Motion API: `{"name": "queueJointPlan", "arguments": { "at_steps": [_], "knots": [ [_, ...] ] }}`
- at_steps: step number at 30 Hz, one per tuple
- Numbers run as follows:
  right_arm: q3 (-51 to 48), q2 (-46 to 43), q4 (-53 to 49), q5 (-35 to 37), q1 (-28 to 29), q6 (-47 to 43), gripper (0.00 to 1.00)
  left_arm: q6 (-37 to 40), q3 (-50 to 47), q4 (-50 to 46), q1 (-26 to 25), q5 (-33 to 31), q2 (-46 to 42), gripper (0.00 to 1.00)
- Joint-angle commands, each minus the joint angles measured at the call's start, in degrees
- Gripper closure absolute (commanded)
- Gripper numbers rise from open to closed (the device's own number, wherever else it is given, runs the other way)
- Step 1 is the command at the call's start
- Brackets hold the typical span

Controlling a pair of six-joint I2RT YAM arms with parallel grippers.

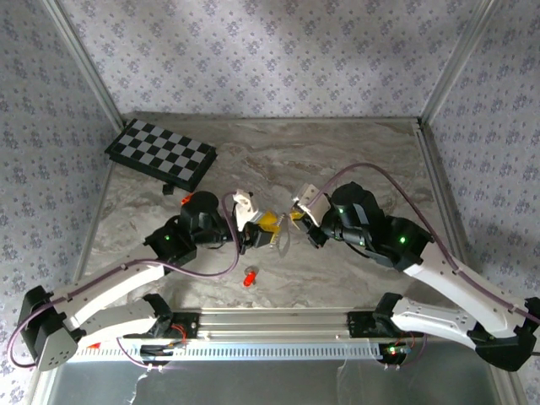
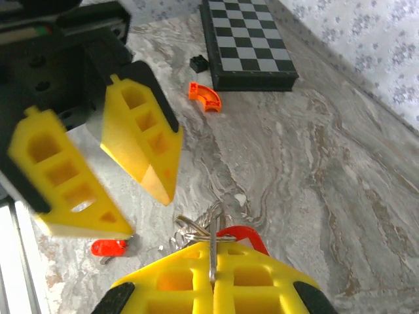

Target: Put the keys on the keyring

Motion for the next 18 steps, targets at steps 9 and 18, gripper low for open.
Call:
{"name": "queueJointPlan", "arguments": {
  "at_steps": [9, 18],
  "knots": [
    [-8.2, 3.9, 2.8, -0.2, -6.7, 7.0, 1.0, -9.9, -7.0, 1.9, 0.3, -13.7, -3.3, 0.54],
    [-11.4, 9.1, 8.5, -1.7, -8.1, 7.8, 1.0, -12.1, -9.4, -4.0, 1.4, -18.3, -7.2, 0.51]
  ]
}}
